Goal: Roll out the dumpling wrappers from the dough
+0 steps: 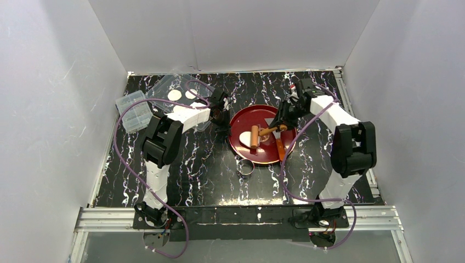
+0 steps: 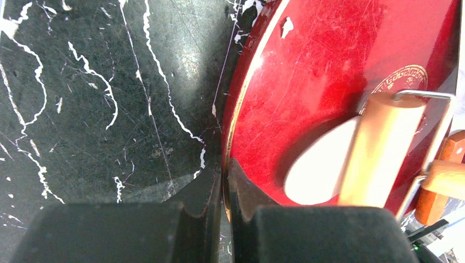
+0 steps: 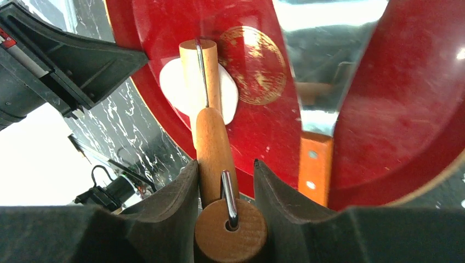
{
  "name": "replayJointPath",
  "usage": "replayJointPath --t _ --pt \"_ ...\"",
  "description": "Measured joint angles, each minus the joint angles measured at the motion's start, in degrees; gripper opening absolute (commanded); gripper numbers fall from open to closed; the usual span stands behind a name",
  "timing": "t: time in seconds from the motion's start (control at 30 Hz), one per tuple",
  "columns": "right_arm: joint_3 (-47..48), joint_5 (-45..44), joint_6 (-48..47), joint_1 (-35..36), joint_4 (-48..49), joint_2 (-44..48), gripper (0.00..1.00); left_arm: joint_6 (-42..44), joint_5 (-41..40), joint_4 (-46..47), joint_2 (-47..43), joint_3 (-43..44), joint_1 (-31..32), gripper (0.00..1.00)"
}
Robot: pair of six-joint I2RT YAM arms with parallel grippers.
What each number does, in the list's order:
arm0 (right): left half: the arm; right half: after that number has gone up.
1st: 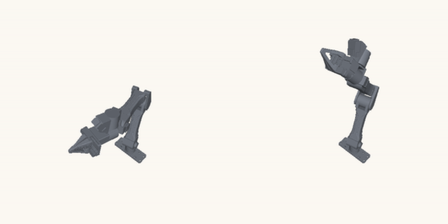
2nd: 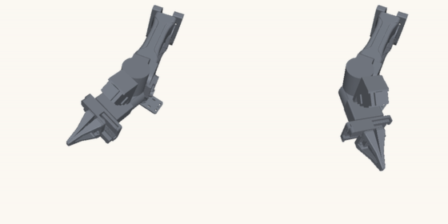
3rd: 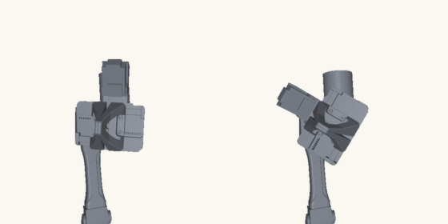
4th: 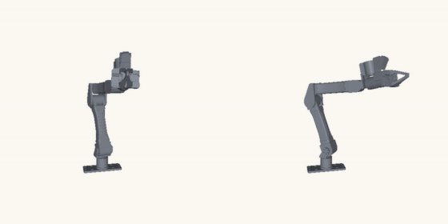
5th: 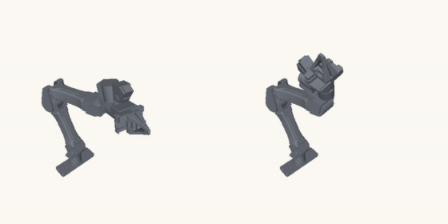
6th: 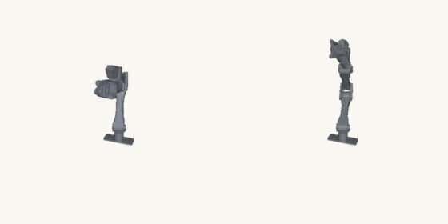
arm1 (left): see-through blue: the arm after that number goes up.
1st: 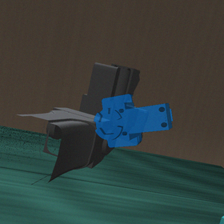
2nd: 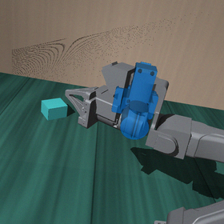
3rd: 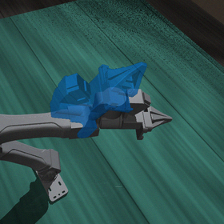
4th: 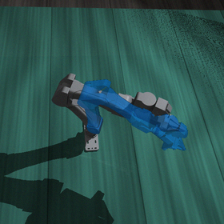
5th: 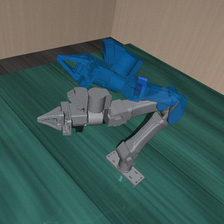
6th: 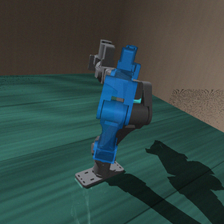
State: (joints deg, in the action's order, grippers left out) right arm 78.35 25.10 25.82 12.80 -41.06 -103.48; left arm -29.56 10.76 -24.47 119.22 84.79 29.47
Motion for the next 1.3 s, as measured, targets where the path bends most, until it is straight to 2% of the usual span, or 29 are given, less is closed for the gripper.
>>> replayJointPath --t 0.13,0.3,0.57,0.73,0.87,1.1,1.3 --pt "-2.67 -0.28 -0.57 -2.27 -0.44 2.51 0.01 0.02 0.00 0.02 0.00 0.00 0.00 0.00" --pt "-3.45 -0.24 -0.20 -1.75 0.96 2.80 0.01 0.02 0.00 0.00 0.00 0.00 0.00 0.00" --pt "3.58 0.07 1.51 4.61 0.72 -3.26 0.01 0.02 0.00 0.02 0.00 0.00 0.00 0.00" --pt "3.15 1.73 3.02 6.27 3.48 -4.46 0.01 0.13 0.00 0.02 0.00 0.00 0.02 0.00" --pt "-0.04 2.78 3.13 4.76 5.38 -2.82 0.01 0.13 0.00 0.02 0.00 0.00 0.02 0.00" --pt "-6.23 1.88 0.79 -2.91 3.02 3.76 0.01 0.15 0.00 0.04 0.00 0.00 0.02 0.00" --pt "-7.04 1.77 0.52 -2.75 3.69 4.24 0.01 0.17 0.00 0.04 0.00 0.00 0.02 0.00"
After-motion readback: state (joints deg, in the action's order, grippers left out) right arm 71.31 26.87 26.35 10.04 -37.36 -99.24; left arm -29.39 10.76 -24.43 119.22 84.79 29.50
